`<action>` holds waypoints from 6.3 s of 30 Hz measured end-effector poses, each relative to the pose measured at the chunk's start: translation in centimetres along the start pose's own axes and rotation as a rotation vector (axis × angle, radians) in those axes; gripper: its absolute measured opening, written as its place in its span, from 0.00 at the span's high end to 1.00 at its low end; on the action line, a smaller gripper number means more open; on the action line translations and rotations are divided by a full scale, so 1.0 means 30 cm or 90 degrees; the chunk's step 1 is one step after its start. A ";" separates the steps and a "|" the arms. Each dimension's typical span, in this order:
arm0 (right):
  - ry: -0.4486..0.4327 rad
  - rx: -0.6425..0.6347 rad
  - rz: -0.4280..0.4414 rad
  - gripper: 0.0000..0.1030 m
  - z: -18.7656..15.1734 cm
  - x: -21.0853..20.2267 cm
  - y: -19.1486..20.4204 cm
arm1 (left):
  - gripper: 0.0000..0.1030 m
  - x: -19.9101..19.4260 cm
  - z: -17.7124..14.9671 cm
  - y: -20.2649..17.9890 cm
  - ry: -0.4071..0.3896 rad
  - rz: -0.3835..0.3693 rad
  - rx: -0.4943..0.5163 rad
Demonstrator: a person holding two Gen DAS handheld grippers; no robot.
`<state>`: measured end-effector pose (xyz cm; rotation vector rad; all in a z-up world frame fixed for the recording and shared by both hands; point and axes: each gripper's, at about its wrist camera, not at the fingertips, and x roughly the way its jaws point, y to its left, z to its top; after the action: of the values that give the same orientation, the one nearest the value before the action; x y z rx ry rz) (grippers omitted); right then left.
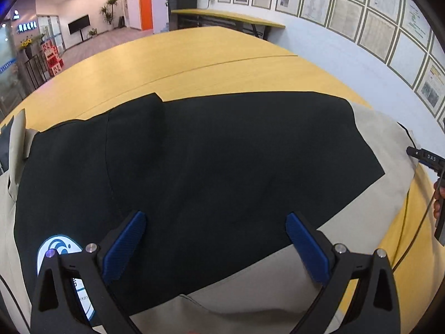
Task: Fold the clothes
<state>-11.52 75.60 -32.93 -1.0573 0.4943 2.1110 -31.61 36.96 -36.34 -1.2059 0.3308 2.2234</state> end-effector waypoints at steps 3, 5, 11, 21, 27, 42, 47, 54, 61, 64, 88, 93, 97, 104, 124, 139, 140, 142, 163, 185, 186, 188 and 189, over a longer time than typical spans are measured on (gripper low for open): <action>-0.020 0.005 0.002 0.63 -0.011 -0.007 -0.026 | 0.00 0.007 -0.002 -0.008 -0.003 0.004 0.003; -0.033 0.020 0.023 0.78 -0.020 -0.018 -0.053 | 0.00 0.011 -0.003 -0.016 -0.002 0.010 0.009; -0.130 0.103 0.113 0.87 -0.004 -0.212 -0.097 | 0.00 -0.001 -0.023 -0.043 -0.013 -0.001 0.015; -0.330 -0.003 0.234 0.87 0.108 -0.715 0.226 | 0.00 -0.068 -0.065 0.022 -0.025 -0.051 -0.018; -0.407 -0.149 0.380 0.90 0.072 -1.006 0.696 | 0.00 -0.502 -0.269 0.298 -0.124 -0.027 -0.079; -0.116 -0.499 0.641 0.92 -0.876 -1.070 1.979 | 0.00 -1.588 -1.000 1.049 -0.169 0.134 -0.272; -0.013 -0.588 0.636 0.92 -1.227 -1.004 2.174 | 0.00 -1.718 -1.105 1.139 -0.194 0.124 -0.311; 0.073 -0.625 0.659 0.81 -1.333 -0.896 2.207 | 0.00 -1.642 -1.084 1.191 -0.204 0.113 -0.310; 0.026 -0.573 0.792 0.34 -1.091 -0.937 1.835 | 0.00 -1.326 -0.838 1.111 -0.185 0.004 -0.227; 0.004 -0.549 0.723 0.27 -0.907 -0.832 1.631 | 0.00 -1.148 -0.712 1.058 -0.180 -0.048 -0.187; 0.026 -0.581 0.408 0.27 -0.523 -0.279 1.225 | 0.00 -0.671 -0.813 0.945 -0.003 0.075 -0.144; 0.035 -0.578 0.369 0.28 -0.510 -0.314 1.240 | 0.00 -0.764 -0.845 1.000 -0.050 0.073 -0.195; -0.019 -0.570 0.436 0.26 -0.519 -0.481 1.283 | 0.00 -0.979 -0.972 1.135 -0.128 0.127 -0.336; -0.051 -0.601 0.548 0.21 -0.690 -0.713 1.529 | 0.00 -1.343 -1.438 1.587 -0.182 0.264 -0.727; 0.021 -0.678 0.641 0.21 -1.162 -0.914 1.887 | 0.96 -1.481 -1.785 1.878 -0.221 0.253 -0.877; -0.096 -0.498 0.674 0.22 -0.755 -1.017 1.463 | 0.97 -1.329 -0.633 0.881 -0.322 -0.004 -0.403; -0.100 -0.484 0.664 0.22 -0.717 -1.005 1.417 | 0.97 -1.263 -0.600 0.808 -0.303 -0.022 -0.393; -0.101 -0.459 0.633 0.22 -0.644 -0.970 1.315 | 0.97 -1.092 -0.541 0.653 -0.243 -0.065 -0.380; -0.139 -0.715 0.583 0.02 -0.745 -0.784 1.552 | 0.11 -1.189 -0.839 0.739 -0.163 0.080 -0.366; 0.050 -0.292 0.393 0.72 -0.567 -0.313 1.235 | 0.12 -1.029 -0.905 0.979 -0.155 0.042 -0.381; 0.050 -0.284 0.411 0.65 -0.568 -0.313 1.227 | 0.12 -1.019 -0.901 0.985 -0.152 0.040 -0.380; 0.034 -0.271 0.442 0.28 -0.561 -0.323 1.225 | 0.12 -1.001 -0.895 0.987 -0.148 0.041 -0.366; 0.023 -0.269 0.454 0.27 -0.556 -0.325 1.234 | 0.12 -0.992 -0.891 0.986 -0.145 0.046 -0.358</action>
<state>-26.01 36.46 -34.16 -1.2808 0.5015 2.9224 -18.51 -10.37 -28.39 -1.1979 -0.3736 2.5777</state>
